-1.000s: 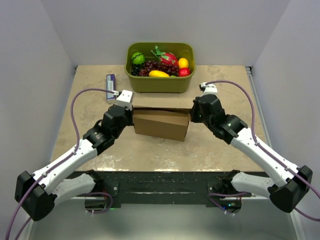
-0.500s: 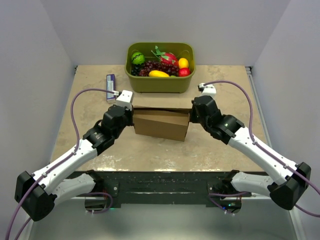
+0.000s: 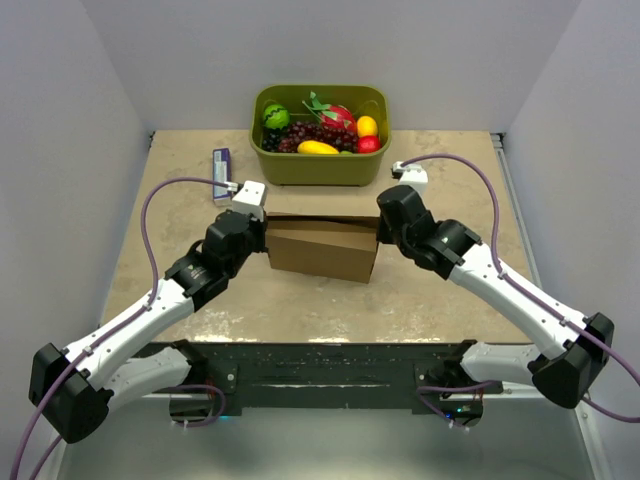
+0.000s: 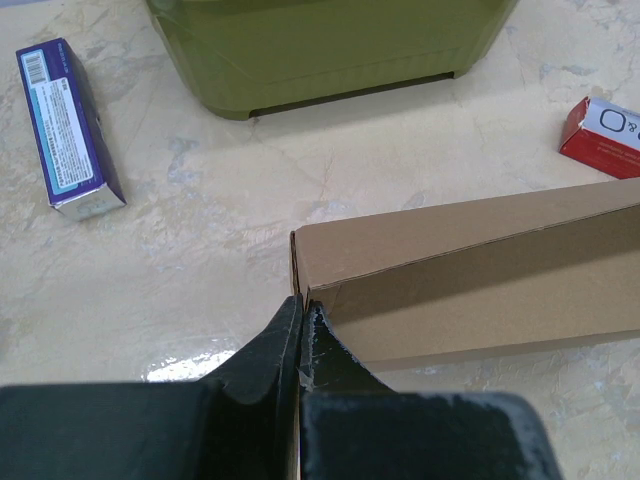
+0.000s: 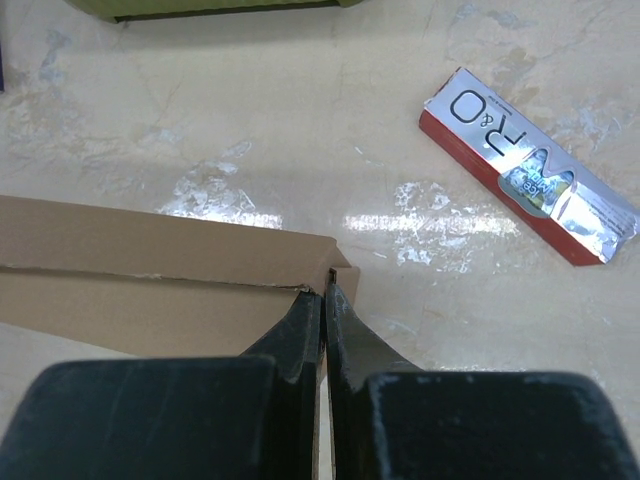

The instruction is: Fold the paper box

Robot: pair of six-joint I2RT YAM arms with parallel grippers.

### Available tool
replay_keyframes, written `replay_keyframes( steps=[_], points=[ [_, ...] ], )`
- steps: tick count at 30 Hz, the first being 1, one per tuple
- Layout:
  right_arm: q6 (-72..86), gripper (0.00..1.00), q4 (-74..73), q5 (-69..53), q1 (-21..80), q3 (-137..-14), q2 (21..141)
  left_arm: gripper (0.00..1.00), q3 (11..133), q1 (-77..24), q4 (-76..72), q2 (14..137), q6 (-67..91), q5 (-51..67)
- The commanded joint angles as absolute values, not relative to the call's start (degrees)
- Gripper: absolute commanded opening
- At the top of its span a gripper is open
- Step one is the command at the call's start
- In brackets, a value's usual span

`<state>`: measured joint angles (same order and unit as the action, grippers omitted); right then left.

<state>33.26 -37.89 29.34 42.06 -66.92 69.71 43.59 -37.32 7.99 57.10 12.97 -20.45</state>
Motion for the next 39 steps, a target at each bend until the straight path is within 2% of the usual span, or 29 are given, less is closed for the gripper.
replay_keyframes(
  steps=[1, 20, 27, 31, 39],
  points=[
    [33.4, 0.0, -61.6, 33.0, 42.3, -63.5, 74.1, 0.0, 42.0, -37.4, 14.2, 57.2, 13.9, -20.3],
    [35.4, 0.0, -61.5, 33.0, 45.2, -62.8, 76.2, 0.0, 41.9, -37.5, 14.1, 57.3, 14.0, -20.0],
    [32.3, 0.0, -45.2, 22.2, 45.2, -66.5, 76.2, 0.0, 44.5, -37.4, 16.4, 58.4, 13.0, -21.2],
    [30.8, 0.0, -33.6, 19.8, 45.1, -68.6, 78.3, 0.0, 47.0, -36.6, 17.2, 59.8, 10.9, -21.1],
    [25.9, 0.0, -21.0, 15.5, 43.0, -73.6, 85.2, 0.0, 52.3, -31.6, 18.3, 65.3, 3.2, -17.5]
  ],
)
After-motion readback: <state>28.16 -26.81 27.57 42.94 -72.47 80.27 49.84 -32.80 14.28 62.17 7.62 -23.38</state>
